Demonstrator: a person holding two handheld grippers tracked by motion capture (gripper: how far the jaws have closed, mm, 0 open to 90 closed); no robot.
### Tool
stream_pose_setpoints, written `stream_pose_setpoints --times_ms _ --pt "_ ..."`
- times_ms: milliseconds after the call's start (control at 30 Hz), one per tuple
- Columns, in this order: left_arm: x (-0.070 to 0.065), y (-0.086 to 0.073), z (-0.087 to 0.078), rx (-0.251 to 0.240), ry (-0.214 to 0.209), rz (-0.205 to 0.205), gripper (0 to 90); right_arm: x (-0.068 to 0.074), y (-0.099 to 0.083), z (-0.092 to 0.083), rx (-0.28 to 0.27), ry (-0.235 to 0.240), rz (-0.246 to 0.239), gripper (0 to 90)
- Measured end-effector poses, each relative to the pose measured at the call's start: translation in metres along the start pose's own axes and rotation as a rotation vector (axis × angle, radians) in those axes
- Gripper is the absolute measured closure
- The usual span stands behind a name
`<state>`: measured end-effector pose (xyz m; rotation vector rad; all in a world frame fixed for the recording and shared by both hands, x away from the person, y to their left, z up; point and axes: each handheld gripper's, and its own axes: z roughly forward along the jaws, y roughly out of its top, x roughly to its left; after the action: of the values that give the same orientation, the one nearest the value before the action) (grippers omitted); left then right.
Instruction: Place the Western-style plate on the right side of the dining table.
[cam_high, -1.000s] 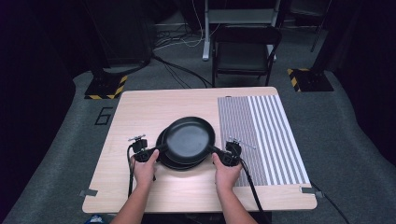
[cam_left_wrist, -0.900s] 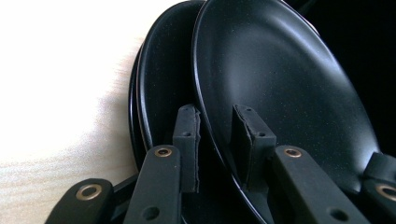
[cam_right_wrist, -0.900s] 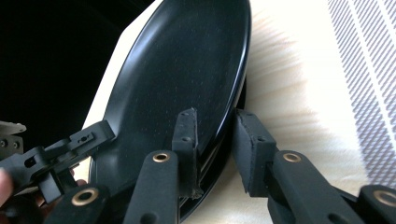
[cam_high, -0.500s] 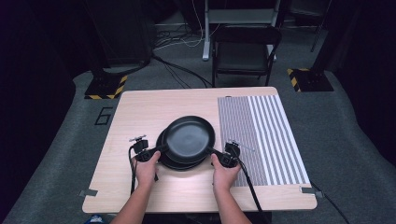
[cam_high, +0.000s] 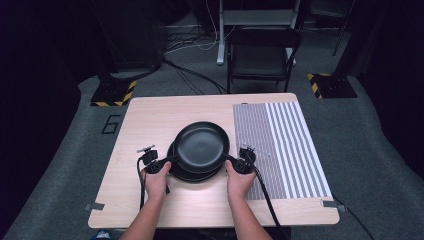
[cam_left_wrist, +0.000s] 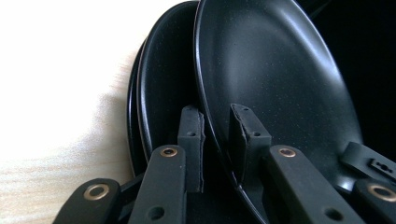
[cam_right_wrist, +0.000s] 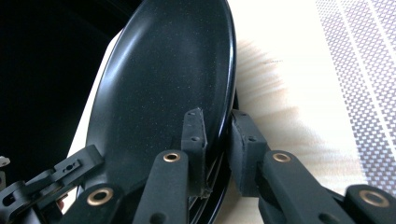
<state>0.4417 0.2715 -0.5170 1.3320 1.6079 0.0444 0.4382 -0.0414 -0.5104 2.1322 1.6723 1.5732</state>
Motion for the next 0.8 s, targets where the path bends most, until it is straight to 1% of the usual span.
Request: stream_pose_setpoints --times_ms 67,133,200,267,300,367,400,500,633,800 --pt "0.0003 0.0002 0.0004 -0.005 -0.006 -0.011 75.5 -0.0010 0.0009 0.0017 -0.002 0.001 0.002 77.9" --pt "0.0010 0.0004 0.0001 -0.002 -0.007 -0.005 75.6 0.0006 0.0024 0.0025 0.003 -0.006 0.005 78.2" --pt "0.0015 -0.0004 0.0001 -0.010 -0.010 -0.006 75.8 0.0007 0.0027 0.0031 0.004 -0.013 -0.007 78.2" --pt "0.0008 -0.0019 0.0003 -0.028 -0.008 -0.015 76.1 0.0000 0.0023 0.0033 0.004 -0.009 -0.006 78.3" --pt "0.0009 -0.0024 0.0001 -0.029 -0.006 -0.008 76.1 -0.0002 0.0021 0.0033 0.002 -0.009 -0.008 78.3" --pt "0.0008 -0.0027 0.0002 -0.033 -0.006 -0.008 76.2 -0.0002 0.0021 0.0031 0.003 -0.003 0.000 78.4" --pt "0.0016 -0.0027 0.0003 -0.035 -0.014 -0.014 76.3 -0.0009 0.0025 0.0031 0.005 -0.002 -0.001 78.4" --pt "0.0021 -0.0024 0.0003 -0.035 -0.018 -0.021 76.7 -0.0024 0.0032 0.0032 0.007 0.009 0.004 78.4" --pt "0.0026 -0.0019 0.0002 -0.031 -0.019 -0.015 76.7 -0.0017 0.0029 0.0030 0.008 0.002 -0.004 78.4" --pt "0.0020 -0.0024 0.0006 -0.023 -0.029 -0.008 76.7 -0.0010 0.0026 0.0002 -0.015 -0.002 -0.032 78.6"
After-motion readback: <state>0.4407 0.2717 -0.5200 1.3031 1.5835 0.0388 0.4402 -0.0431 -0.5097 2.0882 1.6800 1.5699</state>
